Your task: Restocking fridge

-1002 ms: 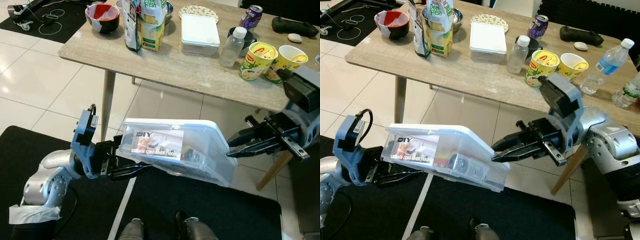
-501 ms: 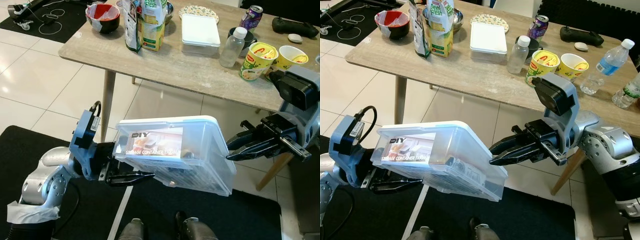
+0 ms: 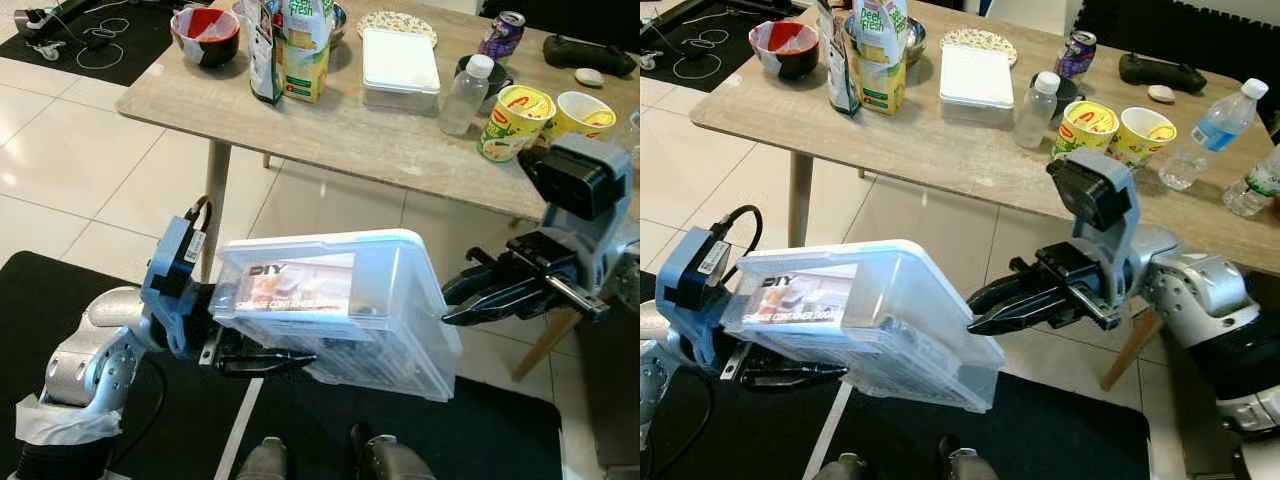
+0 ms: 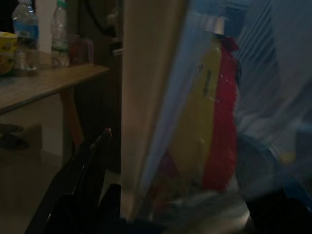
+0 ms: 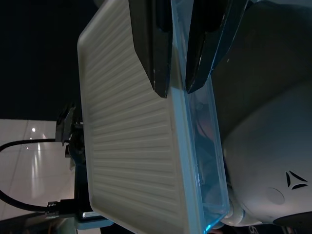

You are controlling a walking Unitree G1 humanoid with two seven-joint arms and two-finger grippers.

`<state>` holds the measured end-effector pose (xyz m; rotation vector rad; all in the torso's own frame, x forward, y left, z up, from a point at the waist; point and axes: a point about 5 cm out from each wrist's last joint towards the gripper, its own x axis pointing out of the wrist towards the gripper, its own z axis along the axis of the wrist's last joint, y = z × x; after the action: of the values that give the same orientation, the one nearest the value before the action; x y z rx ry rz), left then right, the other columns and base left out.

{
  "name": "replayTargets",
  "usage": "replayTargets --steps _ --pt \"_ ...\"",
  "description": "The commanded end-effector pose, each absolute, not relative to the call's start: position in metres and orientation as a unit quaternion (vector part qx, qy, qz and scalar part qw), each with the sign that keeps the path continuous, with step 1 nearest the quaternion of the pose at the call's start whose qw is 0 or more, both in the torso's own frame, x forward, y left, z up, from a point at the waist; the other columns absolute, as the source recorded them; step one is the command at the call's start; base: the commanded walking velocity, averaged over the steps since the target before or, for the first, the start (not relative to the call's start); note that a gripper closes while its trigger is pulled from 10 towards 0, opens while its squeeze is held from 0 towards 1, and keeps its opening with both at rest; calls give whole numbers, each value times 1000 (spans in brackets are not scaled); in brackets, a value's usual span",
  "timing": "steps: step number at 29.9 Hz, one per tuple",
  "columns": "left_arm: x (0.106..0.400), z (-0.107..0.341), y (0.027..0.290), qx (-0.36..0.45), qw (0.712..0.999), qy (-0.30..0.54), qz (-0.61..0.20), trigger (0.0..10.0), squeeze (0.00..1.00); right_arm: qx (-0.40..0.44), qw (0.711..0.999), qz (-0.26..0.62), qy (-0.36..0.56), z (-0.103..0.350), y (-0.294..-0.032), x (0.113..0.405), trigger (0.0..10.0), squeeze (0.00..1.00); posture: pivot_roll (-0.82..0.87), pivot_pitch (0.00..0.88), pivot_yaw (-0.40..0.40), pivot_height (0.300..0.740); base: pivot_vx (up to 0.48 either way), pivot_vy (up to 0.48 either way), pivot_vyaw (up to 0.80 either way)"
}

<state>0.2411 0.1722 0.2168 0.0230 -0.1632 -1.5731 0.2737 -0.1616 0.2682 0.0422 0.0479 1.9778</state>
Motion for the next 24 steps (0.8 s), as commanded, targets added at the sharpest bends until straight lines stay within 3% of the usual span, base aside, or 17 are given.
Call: replayTargets --steps 1,4,6,23,24 --pt "239 216 168 6 699 -71 -712 10000 0 22 535 844 18 269 -160 271 0 0 50 186 -110 740 0 0 0" --pt "239 215 165 -3 698 -70 -713 9804 0 23 534 845 17 268 -159 272 0 0 48 183 -112 740 0 0 0" --pt "239 215 165 -7 695 -71 -715 0 0 24 534 845 15 268 -159 272 0 0 47 182 -112 740 0 0 0" --pt "237 218 165 -6 692 -76 -718 0 0 22 541 841 9 265 -158 275 0 0 48 183 -110 740 0 0 0" --pt "237 218 165 -6 693 -76 -717 0 0 17 547 837 4 265 -158 277 1098 0 48 183 -110 740 0 0 0"
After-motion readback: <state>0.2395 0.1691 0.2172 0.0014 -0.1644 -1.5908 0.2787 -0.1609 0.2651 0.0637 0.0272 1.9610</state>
